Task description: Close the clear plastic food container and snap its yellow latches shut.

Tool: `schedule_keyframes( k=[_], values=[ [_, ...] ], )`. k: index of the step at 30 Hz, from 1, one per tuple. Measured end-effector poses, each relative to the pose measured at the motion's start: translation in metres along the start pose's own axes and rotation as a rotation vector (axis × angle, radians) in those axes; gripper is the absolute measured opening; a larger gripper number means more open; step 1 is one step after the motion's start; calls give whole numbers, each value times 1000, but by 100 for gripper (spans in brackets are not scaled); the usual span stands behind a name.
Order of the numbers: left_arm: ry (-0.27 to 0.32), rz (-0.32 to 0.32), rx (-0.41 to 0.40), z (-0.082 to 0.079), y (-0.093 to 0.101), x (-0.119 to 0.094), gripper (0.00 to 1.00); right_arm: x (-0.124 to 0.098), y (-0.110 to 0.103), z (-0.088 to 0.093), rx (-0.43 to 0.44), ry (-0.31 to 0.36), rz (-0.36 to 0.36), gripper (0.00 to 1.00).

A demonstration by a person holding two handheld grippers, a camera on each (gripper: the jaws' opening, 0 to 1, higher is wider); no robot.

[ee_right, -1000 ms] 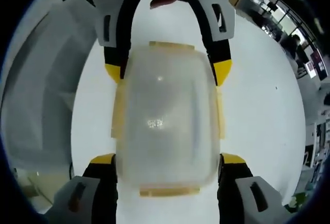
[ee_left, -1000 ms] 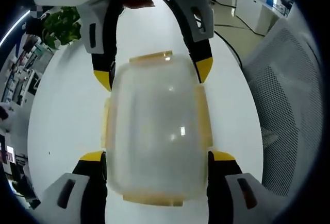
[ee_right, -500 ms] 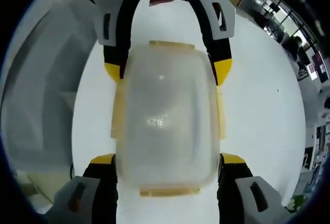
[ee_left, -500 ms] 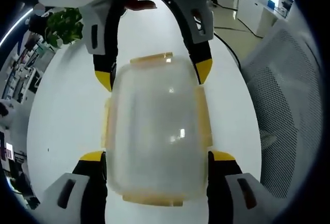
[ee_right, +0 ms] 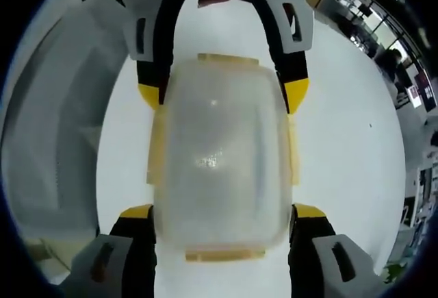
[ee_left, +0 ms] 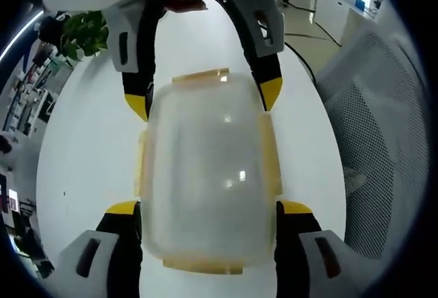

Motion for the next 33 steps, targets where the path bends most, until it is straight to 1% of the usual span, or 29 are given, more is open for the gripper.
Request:
schedule_keyframes(
  k=[21,33],
  values=[
    [-19,-7,-3,19,-1,-8,80,5,3,-20,-9,-11,0,80],
    [-20,-11,-6,32,0,-15,80,8,2,-34,-10,-13,3,80]
  ],
)
Point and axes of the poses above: the point that each gripper's makers call its tool centre point, and the gripper's own axes: x roughly forward along the fingers, y roughly to its right, z roughly out of its underside, the point moved 5 cm from there along -x, roughly backward along the fingers, and after that the axes turned 14 degrees about -z, right-handed, at the moved point
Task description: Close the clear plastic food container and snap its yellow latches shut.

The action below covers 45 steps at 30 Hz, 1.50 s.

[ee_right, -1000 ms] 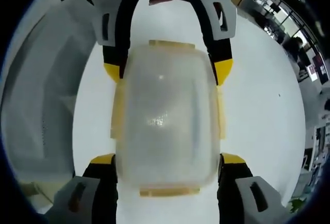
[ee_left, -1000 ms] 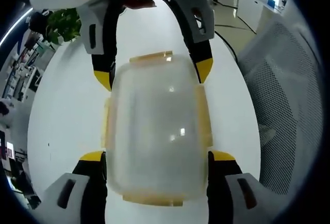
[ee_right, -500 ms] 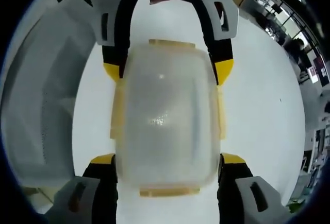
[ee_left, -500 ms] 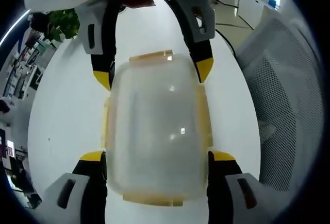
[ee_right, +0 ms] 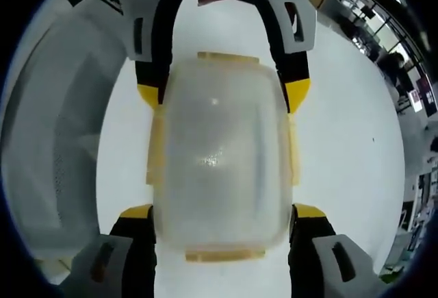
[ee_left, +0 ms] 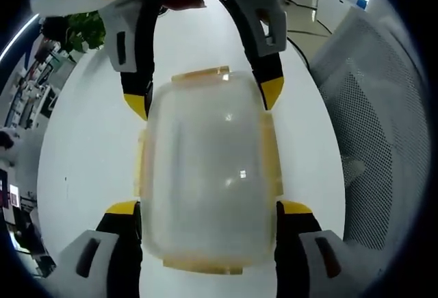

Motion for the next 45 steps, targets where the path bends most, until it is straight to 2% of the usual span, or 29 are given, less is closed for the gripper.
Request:
schedule_keyframes(
  k=[10,31,45],
  values=[
    [1,-9,-13,11,2,-5,80,4,0,-14,-10,-19,1,80],
    [-24,-24,-38,36,1,-15,80,10,5,-40,-45,-15,-6,80],
    [-30,-27,-49,41,2,-17,80,12,6,-44,-52,-1,-4,80]
  ],
)
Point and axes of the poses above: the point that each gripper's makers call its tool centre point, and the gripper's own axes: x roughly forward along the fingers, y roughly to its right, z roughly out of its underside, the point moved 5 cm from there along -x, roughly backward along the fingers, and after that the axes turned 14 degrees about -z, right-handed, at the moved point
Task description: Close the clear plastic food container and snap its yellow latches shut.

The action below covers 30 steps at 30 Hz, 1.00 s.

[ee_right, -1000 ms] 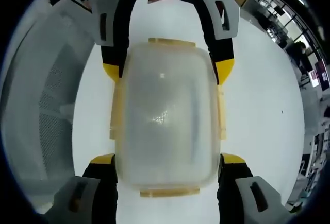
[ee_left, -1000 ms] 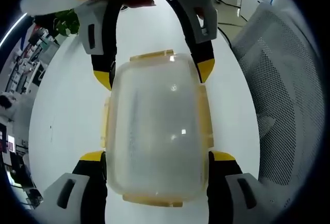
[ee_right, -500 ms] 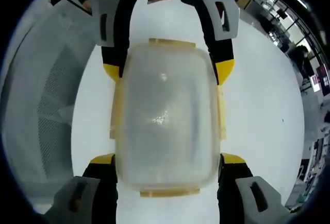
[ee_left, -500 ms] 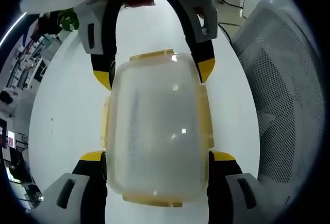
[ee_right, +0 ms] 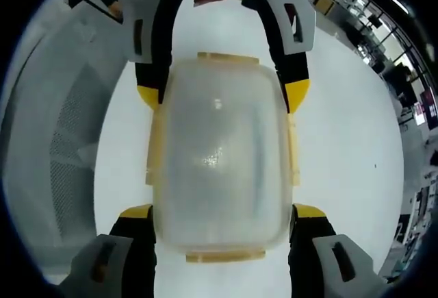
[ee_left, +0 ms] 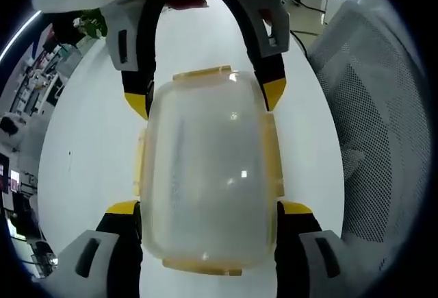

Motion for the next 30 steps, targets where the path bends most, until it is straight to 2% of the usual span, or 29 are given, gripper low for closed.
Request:
schedule_keyframes(
  k=[16,30],
  values=[
    [4,-1,-8,0,0,1,80,0,1,1,-5,27,-4,80],
    [11,-4,-25,-1,-5,4,80,-1,7,4,-13,26,0,81]
  ],
)
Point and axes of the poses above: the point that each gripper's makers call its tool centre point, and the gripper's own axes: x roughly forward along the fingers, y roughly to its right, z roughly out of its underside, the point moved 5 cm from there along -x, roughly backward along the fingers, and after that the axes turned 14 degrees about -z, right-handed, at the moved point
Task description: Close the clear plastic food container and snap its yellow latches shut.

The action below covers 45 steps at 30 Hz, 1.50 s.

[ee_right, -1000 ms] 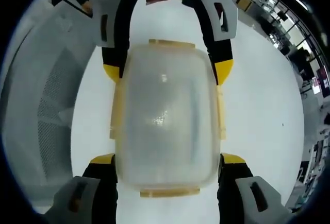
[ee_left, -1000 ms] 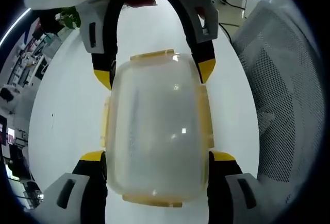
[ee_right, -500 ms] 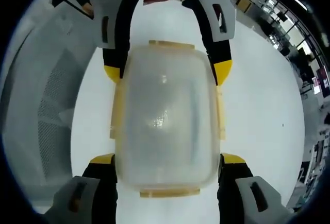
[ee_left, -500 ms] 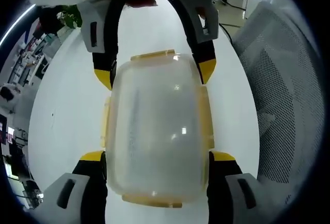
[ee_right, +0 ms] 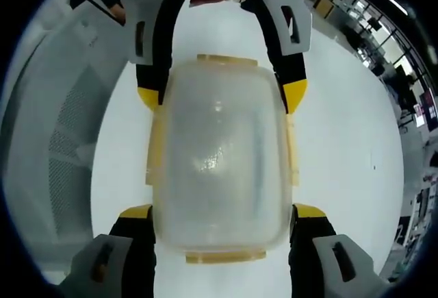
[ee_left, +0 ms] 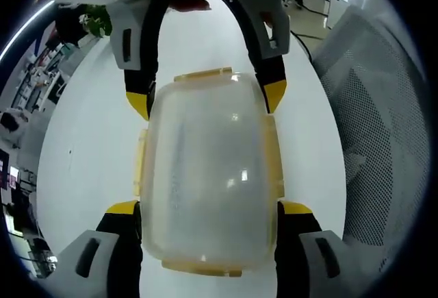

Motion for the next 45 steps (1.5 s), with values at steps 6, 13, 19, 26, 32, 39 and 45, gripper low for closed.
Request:
schedule_keyframes(
  k=[6,13,19,26,32,39,45],
  values=[
    [-1,1,6,0,-5,3,80,-1,5,0,6,0,3,81],
    [1,0,2,0,-10,6,80,-1,10,2,7,4,4,81],
    [3,0,0,0,-14,8,80,-1,14,2,8,-1,7,81],
    [2,3,7,1,-19,11,80,-1,20,3,16,0,11,81],
    [3,2,3,1,-24,14,80,-2,25,4,14,-1,12,81],
    [6,-1,-8,1,-30,18,80,-3,32,5,8,-9,11,81],
    [9,-2,-13,1,-34,20,80,-3,38,6,9,-8,14,81]
  ],
)
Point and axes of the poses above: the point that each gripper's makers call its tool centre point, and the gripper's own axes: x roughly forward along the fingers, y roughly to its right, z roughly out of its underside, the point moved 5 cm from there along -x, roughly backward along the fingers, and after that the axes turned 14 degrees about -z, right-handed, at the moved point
